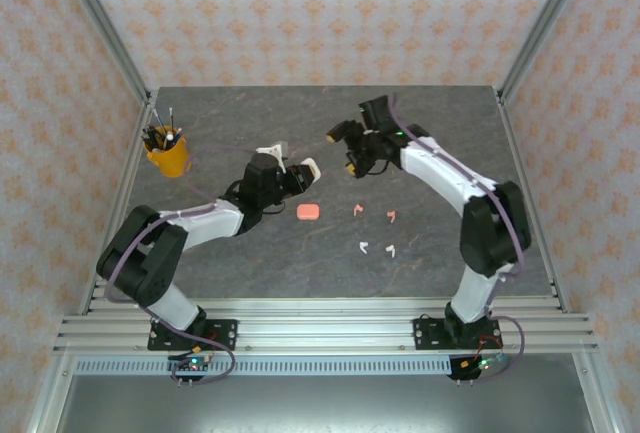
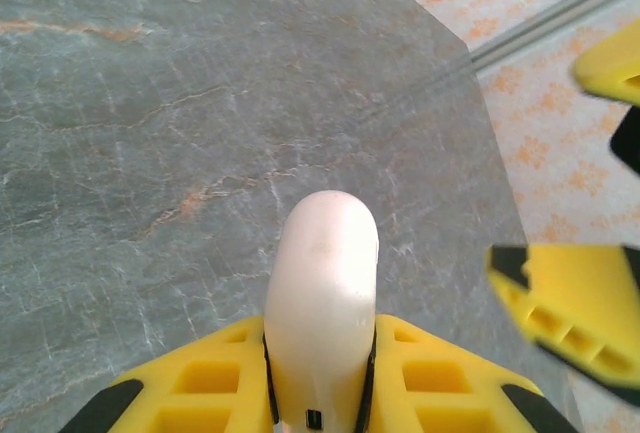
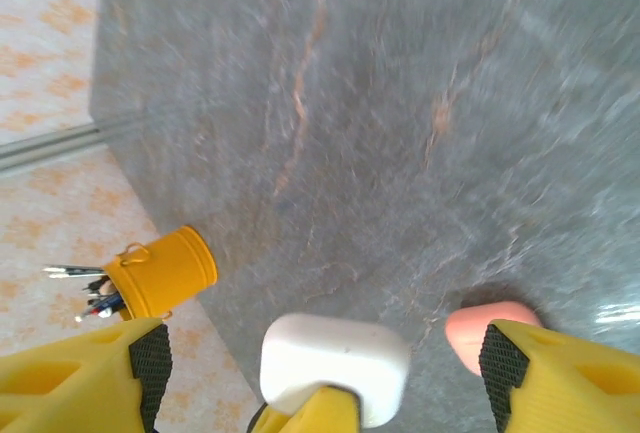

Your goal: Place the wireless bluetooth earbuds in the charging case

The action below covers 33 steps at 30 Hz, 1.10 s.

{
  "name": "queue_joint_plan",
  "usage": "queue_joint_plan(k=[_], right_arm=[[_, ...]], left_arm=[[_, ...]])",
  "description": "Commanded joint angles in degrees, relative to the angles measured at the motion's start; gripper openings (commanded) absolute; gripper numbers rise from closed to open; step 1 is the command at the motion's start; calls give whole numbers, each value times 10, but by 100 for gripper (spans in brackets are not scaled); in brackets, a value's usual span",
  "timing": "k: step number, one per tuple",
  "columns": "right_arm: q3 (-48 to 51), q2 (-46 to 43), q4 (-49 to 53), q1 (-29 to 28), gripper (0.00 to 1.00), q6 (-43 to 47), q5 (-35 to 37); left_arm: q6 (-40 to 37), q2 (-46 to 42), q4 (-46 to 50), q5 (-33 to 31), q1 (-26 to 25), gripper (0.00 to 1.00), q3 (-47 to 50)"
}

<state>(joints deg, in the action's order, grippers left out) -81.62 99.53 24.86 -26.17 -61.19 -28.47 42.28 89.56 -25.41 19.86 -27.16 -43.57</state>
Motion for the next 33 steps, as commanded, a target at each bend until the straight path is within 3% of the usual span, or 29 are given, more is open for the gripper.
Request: queue_joint_plan(k=[1,6,11,18,33], right_arm=[[49,-55,2,20,83,108,3],[134,-132,-61,29,82,265,7],[211,-176,-135,29,80,353,-54],[244,-175,-213,19,77,356,-147],[212,-132,-214,-10,74,365,-162]], left_arm=[[-53,-41,66,47,12,0,-35],[-80,-50,119,143,34,0,-71],[-95,-51,157,219,54,0,-96],[-90,-45,169,268,58,0,-109],[-77,-23,163,280,50,0,-131]])
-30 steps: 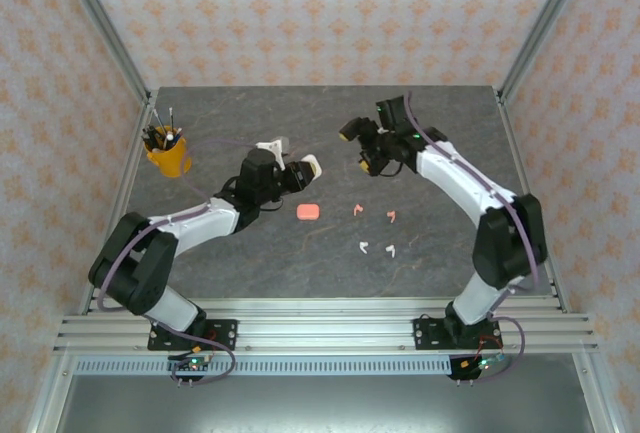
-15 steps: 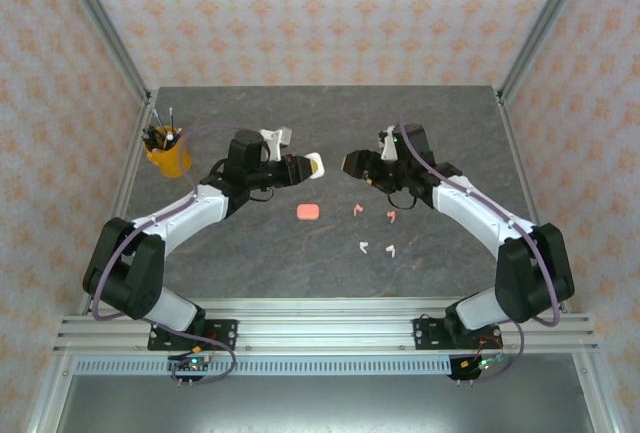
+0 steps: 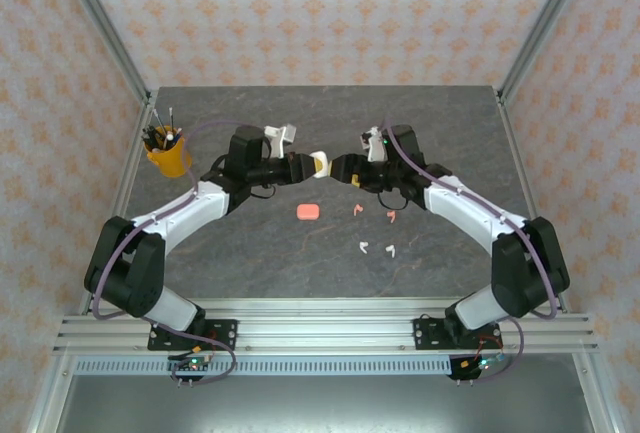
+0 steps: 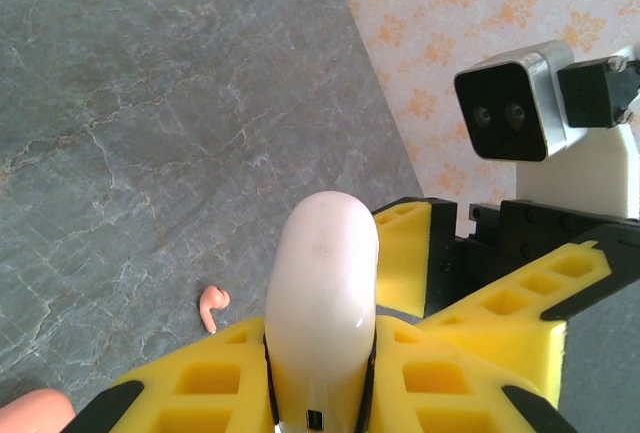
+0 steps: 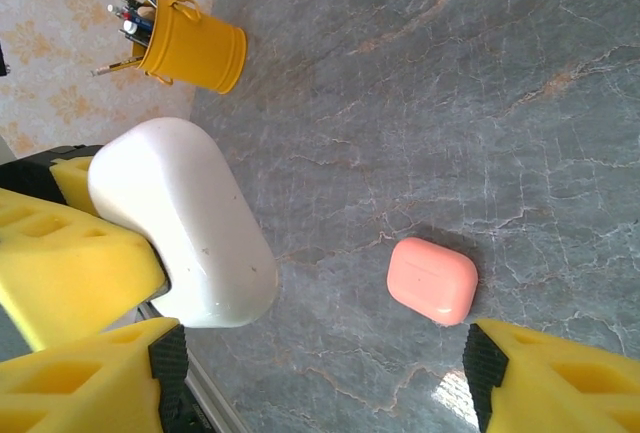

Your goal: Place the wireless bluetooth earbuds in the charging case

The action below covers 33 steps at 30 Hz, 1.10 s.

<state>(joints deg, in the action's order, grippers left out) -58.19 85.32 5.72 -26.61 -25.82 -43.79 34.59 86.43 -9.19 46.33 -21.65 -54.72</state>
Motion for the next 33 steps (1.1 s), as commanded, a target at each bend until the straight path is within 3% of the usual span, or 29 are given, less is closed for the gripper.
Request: queue_joint_plan(k=[1,23,33], right_arm=[[-24,12,-23,-6,74,11,-11],[-3,64,-56,34,66,-14,12],[22,-26,-1,38,66,16,7]], left_arm=[[0,11,1,16,-6,0,-21],[-7,-21,15,37,-15,0,-29],[-11,-12,10,36,-15,0,-22]])
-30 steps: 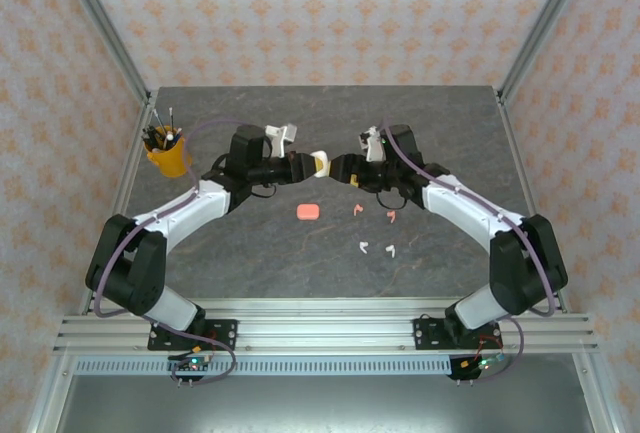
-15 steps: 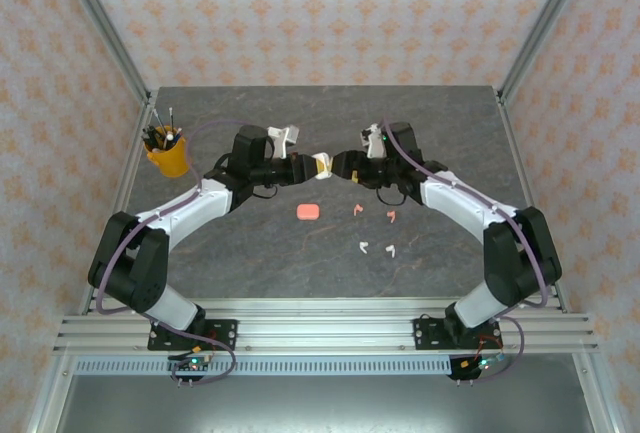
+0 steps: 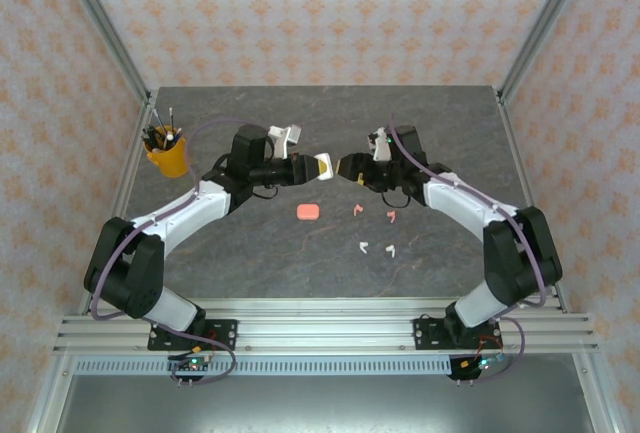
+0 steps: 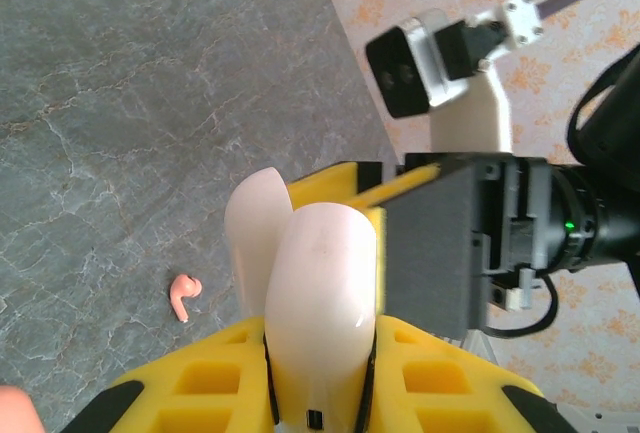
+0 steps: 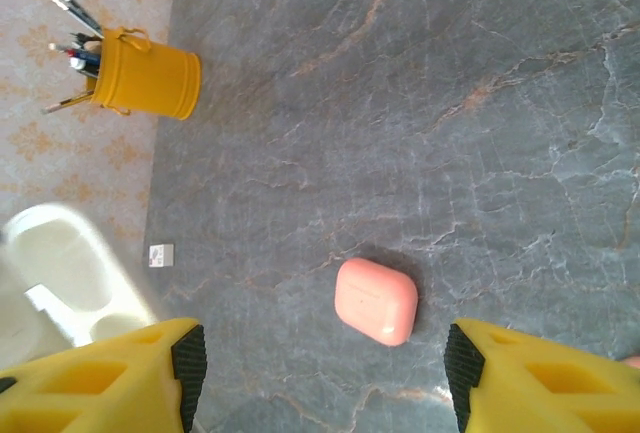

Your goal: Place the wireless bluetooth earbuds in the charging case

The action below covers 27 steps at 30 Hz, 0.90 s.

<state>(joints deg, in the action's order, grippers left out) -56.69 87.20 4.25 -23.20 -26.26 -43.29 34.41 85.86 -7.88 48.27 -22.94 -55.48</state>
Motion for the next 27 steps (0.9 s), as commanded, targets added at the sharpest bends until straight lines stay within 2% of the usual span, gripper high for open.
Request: queue_joint_plan(k=[1,5,13,19,27], right_arm=[[10,-51,18,4,66,23,1],[17,-64,17,8,65,41,-27],[23,-62,-41,50,54,34,-122],[0,-55,-16,53,48,60,-168],[-7,-44,-13,54,43,71,-174]], left_arm=[[-9,-5,-4,19,-2,0,-14],[-8,0,-11,32,-3,0,-15],[6,35,-32,89,-3,0,-46],[27,61,-60,106,-3,0,-67],[39,78,-66,116,-8,0,-93]])
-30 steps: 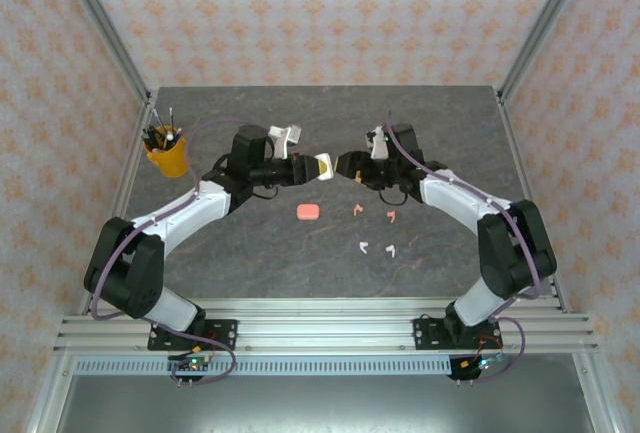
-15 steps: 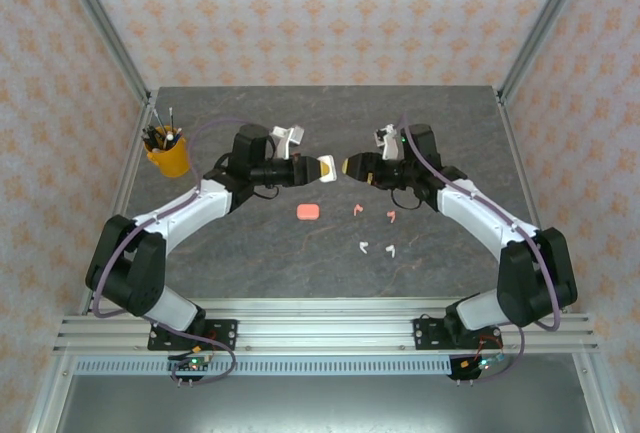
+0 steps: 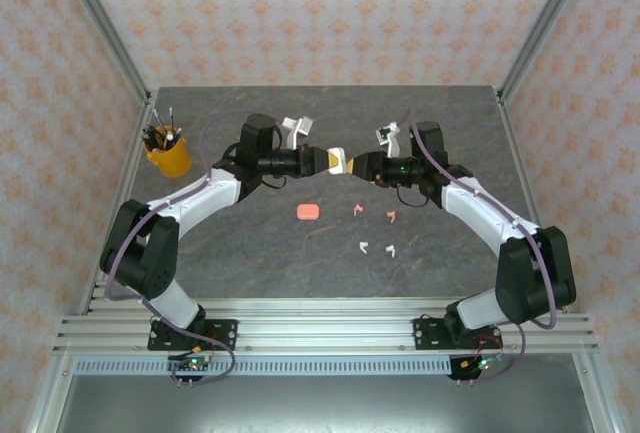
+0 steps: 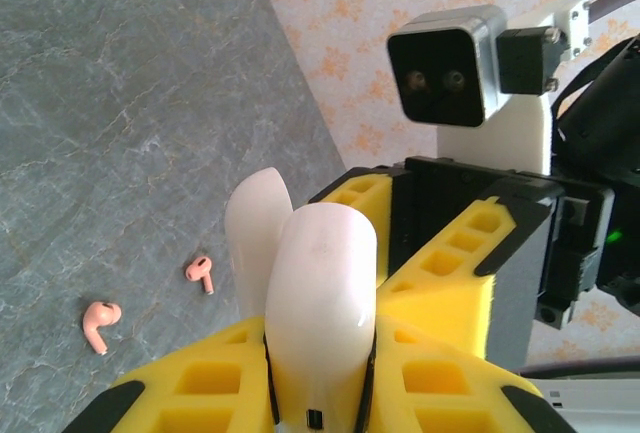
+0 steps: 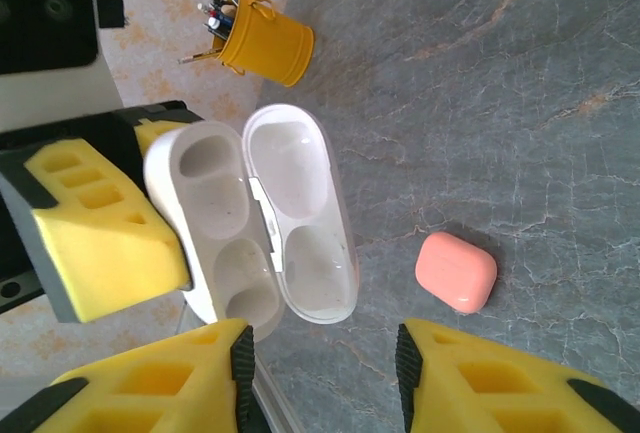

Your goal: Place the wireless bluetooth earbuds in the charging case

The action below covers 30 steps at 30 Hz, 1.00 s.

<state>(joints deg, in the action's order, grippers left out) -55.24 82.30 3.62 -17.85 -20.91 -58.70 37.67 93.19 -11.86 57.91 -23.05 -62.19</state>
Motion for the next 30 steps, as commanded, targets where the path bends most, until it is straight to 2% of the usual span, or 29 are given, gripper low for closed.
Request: queue_joint_plan(k=[1,8,30], right_arm=[[-24,7,-5,1,43,20,-19],[-37,16,0,11,42,22,-16],[-44,38,-4,23,28,22,-21]], left_arm=[[4,6,-22,20,-9,0,-29],[-4,5,-5,18,-19,0,-40],[-8,-2,2,8,-36,0,-42]])
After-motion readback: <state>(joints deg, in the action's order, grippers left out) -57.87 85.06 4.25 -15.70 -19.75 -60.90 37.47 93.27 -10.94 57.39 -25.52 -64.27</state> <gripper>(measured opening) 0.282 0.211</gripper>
